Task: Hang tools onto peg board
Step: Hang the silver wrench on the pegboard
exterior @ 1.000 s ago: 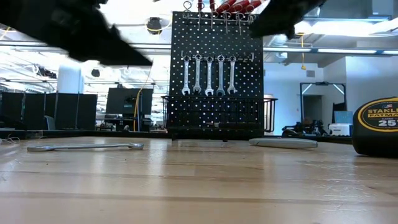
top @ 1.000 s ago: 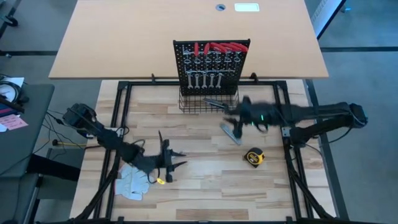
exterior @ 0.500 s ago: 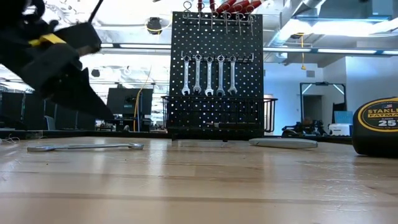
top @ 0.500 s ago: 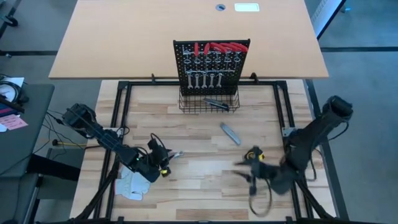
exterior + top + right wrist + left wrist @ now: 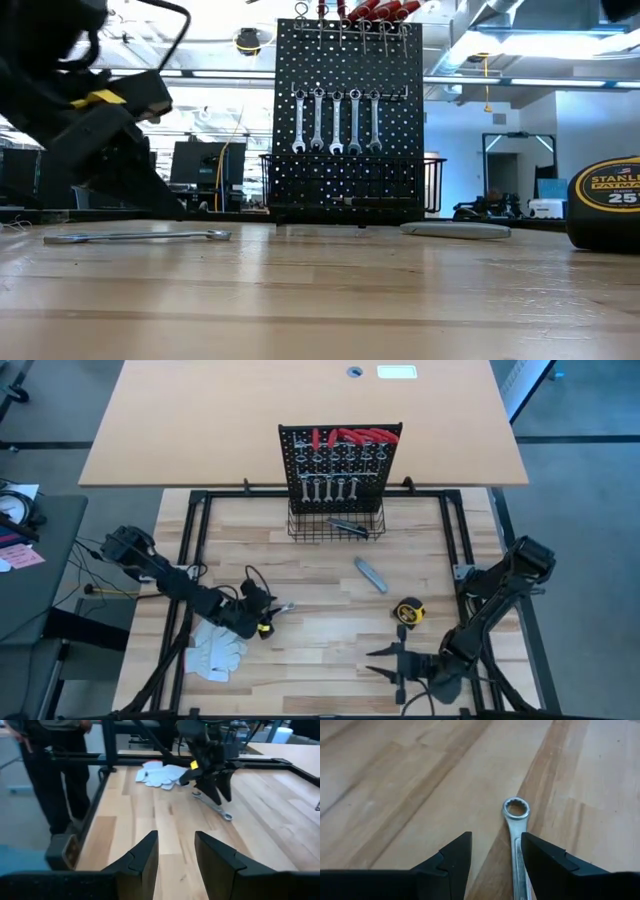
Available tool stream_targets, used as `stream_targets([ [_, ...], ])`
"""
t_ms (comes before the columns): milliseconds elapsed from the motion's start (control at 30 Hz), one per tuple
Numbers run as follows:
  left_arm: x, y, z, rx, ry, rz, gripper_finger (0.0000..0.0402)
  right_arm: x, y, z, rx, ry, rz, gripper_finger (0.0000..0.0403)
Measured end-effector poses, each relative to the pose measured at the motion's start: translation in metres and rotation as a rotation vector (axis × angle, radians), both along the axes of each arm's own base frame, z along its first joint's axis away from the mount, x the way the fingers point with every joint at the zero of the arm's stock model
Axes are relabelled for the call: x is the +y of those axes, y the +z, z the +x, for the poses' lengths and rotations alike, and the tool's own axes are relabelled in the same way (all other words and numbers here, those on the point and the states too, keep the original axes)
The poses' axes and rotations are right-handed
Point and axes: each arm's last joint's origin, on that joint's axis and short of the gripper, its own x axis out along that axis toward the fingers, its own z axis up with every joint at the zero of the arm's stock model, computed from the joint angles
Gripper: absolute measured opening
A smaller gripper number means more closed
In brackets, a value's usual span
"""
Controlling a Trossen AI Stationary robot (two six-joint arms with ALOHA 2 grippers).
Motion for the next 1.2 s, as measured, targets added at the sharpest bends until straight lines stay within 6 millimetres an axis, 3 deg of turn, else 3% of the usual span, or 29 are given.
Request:
stream_targets([
  [467,0.024,0.000,0.016,0.122,-0.276,-0.045,0.0150,-0.007,0.012,0.003,-0.024,-0.014,0.028,0.0136],
  [633,0.030,-0.002,0.016,0.144,-0.257,-0.068,0.0109,-0.007,0.012,0.003,-0.024,-0.014,0.028,0.0136],
  [867,0.027,-0.015,0.027,0.178,-0.197,-0.129,0.0020,-0.004,0.016,0.001,-0.023,0.009,-0.017,0.0136],
  [933,0.026,-0.019,0.032,0.190,-0.186,-0.141,0.0019,-0.002,0.029,-0.002,-0.042,0.040,-0.060,0.0136],
  [1133,0.019,-0.010,0.040,0.134,-0.144,-0.150,0.0019,-0.013,0.102,-0.021,-0.187,0.088,-0.050,0.0136],
  [1200,0.018,-0.005,0.042,0.119,-0.147,-0.154,0.0019,-0.019,0.114,-0.028,-0.207,0.097,-0.057,0.0136],
])
